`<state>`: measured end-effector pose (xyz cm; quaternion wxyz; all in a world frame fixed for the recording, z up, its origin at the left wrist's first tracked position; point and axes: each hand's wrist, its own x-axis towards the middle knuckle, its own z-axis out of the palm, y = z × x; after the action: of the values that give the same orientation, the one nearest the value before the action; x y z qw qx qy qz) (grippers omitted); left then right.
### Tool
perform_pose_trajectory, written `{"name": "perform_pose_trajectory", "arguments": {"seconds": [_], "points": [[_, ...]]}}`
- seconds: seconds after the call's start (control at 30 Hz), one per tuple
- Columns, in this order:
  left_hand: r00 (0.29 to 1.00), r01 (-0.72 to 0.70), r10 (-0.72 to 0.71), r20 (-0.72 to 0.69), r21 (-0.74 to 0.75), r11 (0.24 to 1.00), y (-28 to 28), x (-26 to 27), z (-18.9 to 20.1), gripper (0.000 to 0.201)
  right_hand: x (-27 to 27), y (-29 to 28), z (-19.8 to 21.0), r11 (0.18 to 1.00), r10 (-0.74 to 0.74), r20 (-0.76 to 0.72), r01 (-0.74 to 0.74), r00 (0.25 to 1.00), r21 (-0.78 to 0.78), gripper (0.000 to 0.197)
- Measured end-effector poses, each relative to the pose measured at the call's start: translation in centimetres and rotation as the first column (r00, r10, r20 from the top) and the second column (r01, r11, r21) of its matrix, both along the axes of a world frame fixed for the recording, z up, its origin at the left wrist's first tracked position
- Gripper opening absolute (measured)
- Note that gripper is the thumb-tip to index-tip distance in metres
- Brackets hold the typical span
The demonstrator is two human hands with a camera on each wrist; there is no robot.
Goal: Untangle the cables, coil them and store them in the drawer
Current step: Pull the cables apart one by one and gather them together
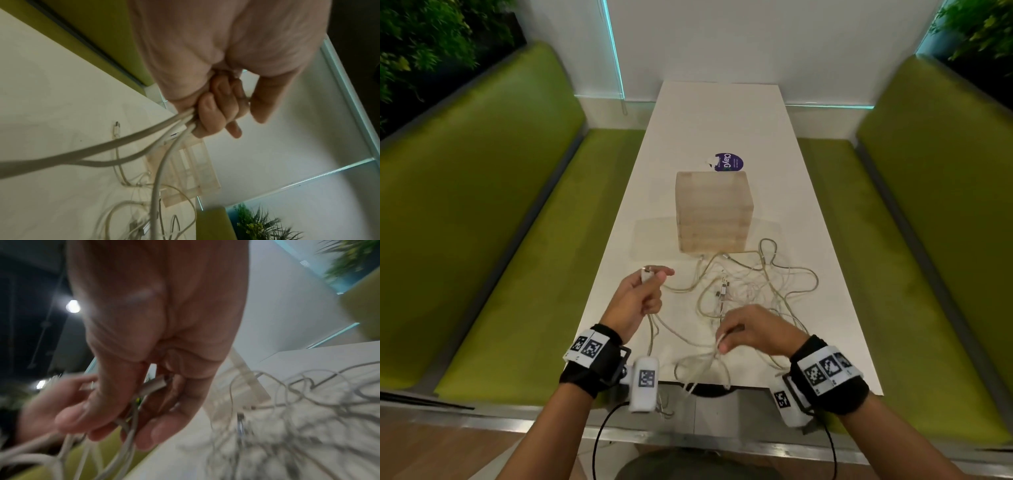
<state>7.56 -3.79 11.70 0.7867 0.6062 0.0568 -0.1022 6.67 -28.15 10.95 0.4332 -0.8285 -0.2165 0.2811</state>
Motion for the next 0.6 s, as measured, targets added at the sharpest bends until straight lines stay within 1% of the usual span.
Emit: {"name": "perform_pose_trajectory", "arguments": {"seconds": [0.07, 0.1, 0.2, 0.27, 0.33, 0.4, 0.5, 0.53, 0.6], "points": [[1.0, -0.015, 0.015, 0.0, -0.003, 1.0, -0.1, 0.0, 0.2, 0.014, -1.4, 0.9, -1.9, 0.985, 0.125, 0.02, -0.121, 0.992, -0.122, 0.016], [1.0, -0.006, 0.006, 0.003, -0.009, 1.0, -0.3, 0.0, 0.3, 0.014, -2.1, 1.3, -2.8, 0.973, 0.165, 0.029, -0.158, 0.986, -0.17, 0.017], [0.999, 0.032, -0.032, 0.007, 0.007, 0.999, -1.2, -0.4, 0.1, 0.016, -3.6, 2.5, -5.0, 0.939, 0.218, 0.046, -0.197, 0.975, -0.283, 0.018], [0.999, 0.049, -0.049, 0.004, 0.014, 0.999, -1.8, -0.7, -0.1, 0.017, -4.4, 3.1, -5.8, 0.929, 0.226, 0.035, -0.205, 0.973, -0.308, 0.018], [0.998, 0.064, -0.064, 0.003, 0.006, 0.998, -2.1, -0.9, -0.2, 0.016, -5.0, 3.4, -6.4, 0.916, 0.229, -0.002, -0.217, 0.973, -0.337, 0.024], [0.997, 0.077, -0.077, 0.001, 0.01, 0.997, -2.2, -1.2, -0.3, 0.014, -5.7, 3.6, -7.0, 0.891, 0.255, -0.092, -0.27, 0.963, -0.364, 0.038], [0.996, 0.091, -0.092, 0.013, 0.032, 0.995, -2.0, -1.4, -0.2, 0.014, -6.2, 3.4, -7.1, 0.831, 0.33, -0.263, -0.411, 0.906, -0.374, 0.07], [0.996, 0.091, -0.091, 0.016, 0.031, 0.995, -1.9, -1.4, -0.1, 0.014, -6.3, 3.2, -7.1, 0.823, 0.341, -0.281, -0.429, 0.897, -0.372, 0.072], [0.997, 0.074, -0.074, 0.009, 0.016, 0.997, -1.7, -1.4, 0.1, 0.014, -6.2, 2.9, -7.1, 0.852, 0.318, -0.243, -0.389, 0.916, -0.35, 0.065]]}}
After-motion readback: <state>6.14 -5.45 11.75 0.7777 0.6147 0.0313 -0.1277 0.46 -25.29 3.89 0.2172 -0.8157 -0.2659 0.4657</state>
